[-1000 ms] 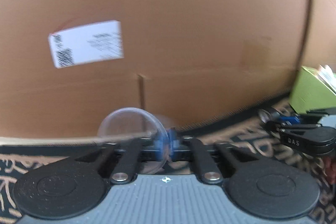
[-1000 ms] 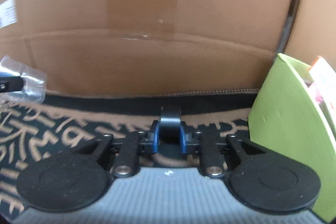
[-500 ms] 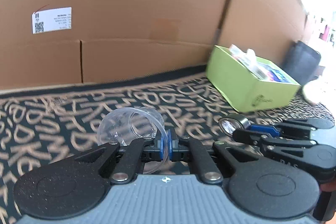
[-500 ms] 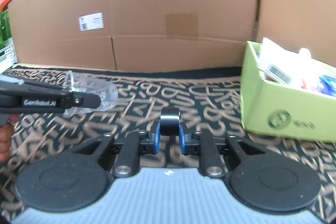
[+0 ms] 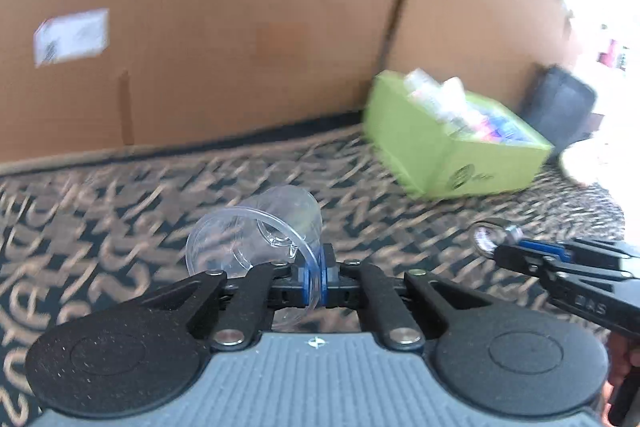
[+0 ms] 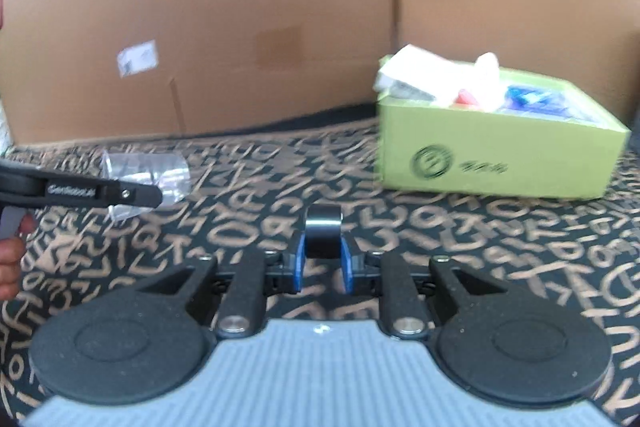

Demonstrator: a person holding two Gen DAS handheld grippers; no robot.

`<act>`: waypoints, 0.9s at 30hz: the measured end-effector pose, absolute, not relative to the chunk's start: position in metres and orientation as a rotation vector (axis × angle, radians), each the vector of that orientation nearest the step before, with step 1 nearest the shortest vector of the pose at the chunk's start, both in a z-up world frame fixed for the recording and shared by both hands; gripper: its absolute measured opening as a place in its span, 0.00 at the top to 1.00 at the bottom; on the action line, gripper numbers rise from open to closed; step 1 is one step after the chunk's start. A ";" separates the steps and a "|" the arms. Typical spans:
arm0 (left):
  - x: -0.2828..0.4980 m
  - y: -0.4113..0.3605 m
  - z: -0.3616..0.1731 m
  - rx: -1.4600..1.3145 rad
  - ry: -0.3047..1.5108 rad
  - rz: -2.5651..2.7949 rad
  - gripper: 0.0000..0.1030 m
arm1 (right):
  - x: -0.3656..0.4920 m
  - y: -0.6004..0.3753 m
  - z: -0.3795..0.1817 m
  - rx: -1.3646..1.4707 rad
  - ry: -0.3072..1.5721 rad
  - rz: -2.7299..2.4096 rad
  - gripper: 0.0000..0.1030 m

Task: Organize objects
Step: 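Carry the cup and tape roll into the shoebox and release both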

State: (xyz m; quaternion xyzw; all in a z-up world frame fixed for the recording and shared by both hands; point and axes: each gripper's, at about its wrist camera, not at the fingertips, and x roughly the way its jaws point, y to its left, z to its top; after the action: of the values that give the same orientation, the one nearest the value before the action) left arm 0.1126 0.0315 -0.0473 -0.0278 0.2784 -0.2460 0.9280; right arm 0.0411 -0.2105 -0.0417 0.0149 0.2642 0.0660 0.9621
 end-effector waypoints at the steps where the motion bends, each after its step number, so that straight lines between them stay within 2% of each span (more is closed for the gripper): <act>1: 0.112 0.024 -0.038 -0.050 0.544 -0.529 0.98 | 0.039 -0.219 -0.037 0.046 0.516 0.116 0.83; 12: 0.133 -0.098 0.054 -0.003 0.323 -0.789 0.98 | 0.052 -0.310 0.013 0.041 0.285 -0.105 0.83; 21: 0.195 -0.198 0.046 0.063 0.352 -0.822 0.98 | 0.125 -0.397 0.017 0.079 0.240 -0.228 0.82; 22: 0.202 -0.206 0.040 0.081 0.348 -0.819 0.91 | 0.136 -0.407 0.013 0.091 0.241 -0.224 0.82; 23: 0.208 -0.212 0.033 0.102 0.371 -0.816 0.64 | 0.146 -0.415 0.008 0.104 0.252 -0.215 0.73; 24: 0.214 -0.216 0.026 0.119 0.421 -0.797 0.47 | 0.154 -0.423 0.002 0.117 0.279 -0.206 0.44; 25: 0.217 -0.216 0.019 0.121 0.461 -0.769 0.25 | 0.159 -0.428 -0.005 0.132 0.308 -0.220 0.30; 26: 0.216 -0.210 0.014 0.108 0.464 -0.747 0.23 | 0.158 -0.431 -0.012 0.143 0.316 -0.246 0.22; 27: 0.211 -0.202 0.008 0.096 0.447 -0.744 0.23 | 0.152 -0.431 -0.017 0.150 0.299 -0.252 0.20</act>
State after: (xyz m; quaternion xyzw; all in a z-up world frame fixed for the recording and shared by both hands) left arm 0.2110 -0.2020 0.0081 0.0463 0.2165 -0.3601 0.9062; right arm 0.1522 -0.4312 -0.0172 0.0742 0.1486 -0.1250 0.9782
